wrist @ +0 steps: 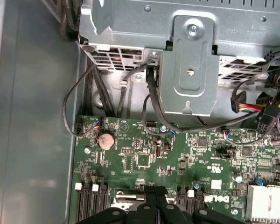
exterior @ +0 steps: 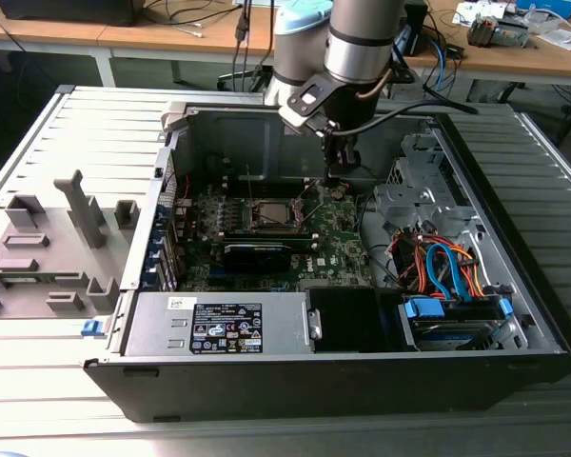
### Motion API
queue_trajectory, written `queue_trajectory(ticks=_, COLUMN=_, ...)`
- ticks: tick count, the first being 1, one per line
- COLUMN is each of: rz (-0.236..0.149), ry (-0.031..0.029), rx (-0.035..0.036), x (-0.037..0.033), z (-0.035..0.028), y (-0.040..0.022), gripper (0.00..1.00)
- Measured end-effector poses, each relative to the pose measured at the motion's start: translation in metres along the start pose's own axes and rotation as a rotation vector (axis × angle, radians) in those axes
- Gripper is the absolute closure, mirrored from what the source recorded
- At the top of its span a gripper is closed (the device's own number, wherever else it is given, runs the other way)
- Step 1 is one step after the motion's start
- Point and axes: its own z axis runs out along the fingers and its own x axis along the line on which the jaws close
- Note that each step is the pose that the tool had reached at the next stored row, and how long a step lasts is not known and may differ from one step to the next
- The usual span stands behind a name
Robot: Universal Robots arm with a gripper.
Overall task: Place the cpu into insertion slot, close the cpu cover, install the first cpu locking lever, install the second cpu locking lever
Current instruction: 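Close the cpu cover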
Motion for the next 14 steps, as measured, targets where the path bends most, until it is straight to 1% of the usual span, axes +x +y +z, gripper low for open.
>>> queue_trajectory(ticks=1, rz=0.000, ry=0.0000, rx=0.0001, x=0.0000, z=0.0010, y=0.0019, gripper=0.89)
queue_trajectory(ticks=3, rz=0.000, ry=-0.0001, rx=0.0003, x=-0.0001, z=0.0024, y=0.0038, gripper=0.89)
queue_trajectory(ticks=4, rz=0.000, ry=0.0000, rx=0.0003, x=0.0000, z=0.0043, y=0.0049, gripper=0.89)
queue_trajectory(ticks=8, rz=0.000, ry=0.0000, rx=0.0003, x=0.0001, z=0.0085, y=0.0057, gripper=0.89)
queue_trajectory(ticks=10, rz=0.000, ry=0.0001, rx=0.0007, x=0.0001, z=0.0112, y=0.0072, gripper=0.89)
queue_trajectory(ticks=14, rz=0.000, ry=0.0000, rx=0.0010, x=0.0000, z=0.0141, y=0.0102, gripper=0.89)
